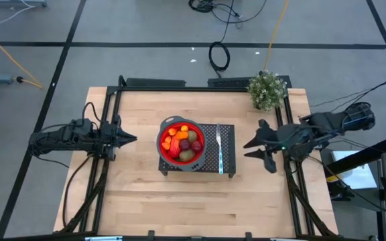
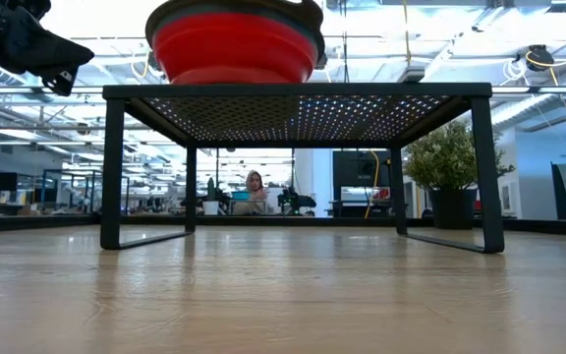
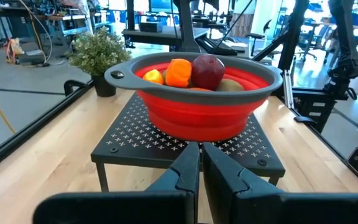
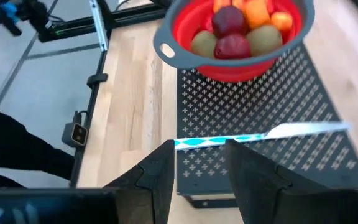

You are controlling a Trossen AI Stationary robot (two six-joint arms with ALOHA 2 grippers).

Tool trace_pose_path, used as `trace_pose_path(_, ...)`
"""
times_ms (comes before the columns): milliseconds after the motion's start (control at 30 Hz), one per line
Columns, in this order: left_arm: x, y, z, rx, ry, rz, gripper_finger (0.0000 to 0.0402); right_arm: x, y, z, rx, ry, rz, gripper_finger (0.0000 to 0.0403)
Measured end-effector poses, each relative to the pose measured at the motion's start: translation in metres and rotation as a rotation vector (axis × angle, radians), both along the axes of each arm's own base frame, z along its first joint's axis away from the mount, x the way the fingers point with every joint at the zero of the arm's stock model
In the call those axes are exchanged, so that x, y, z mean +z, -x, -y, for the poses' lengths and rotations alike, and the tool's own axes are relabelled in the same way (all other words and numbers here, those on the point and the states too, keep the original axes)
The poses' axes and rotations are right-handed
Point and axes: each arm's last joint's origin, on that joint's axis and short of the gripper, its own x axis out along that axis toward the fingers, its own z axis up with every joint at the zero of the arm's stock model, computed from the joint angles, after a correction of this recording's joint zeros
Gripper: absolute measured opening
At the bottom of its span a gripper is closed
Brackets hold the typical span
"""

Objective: Pick & Place Fruit
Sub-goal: Return to Home Position

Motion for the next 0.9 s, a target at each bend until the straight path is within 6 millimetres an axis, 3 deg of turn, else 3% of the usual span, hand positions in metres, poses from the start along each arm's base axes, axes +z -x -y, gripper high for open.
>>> trace_pose_path(333,0.000,0.000,0.000,-0.004,-0.045,0.001,0.0019,0.003,0.019,0.007,0.147,0.200,0.051,0.0136)
trace_pose_path(667,-0.001,0.000,0.000,-0.003,-0.032,-0.010,0.0019,-0.050,0.027,0.010,0.162,0.209,0.116,0.0136)
trace_pose_path(900,-0.002,0.000,0.000,-0.003,-0.031,-0.015,0.0019,-0.077,0.049,0.017,0.171,0.169,0.175,0.0137)
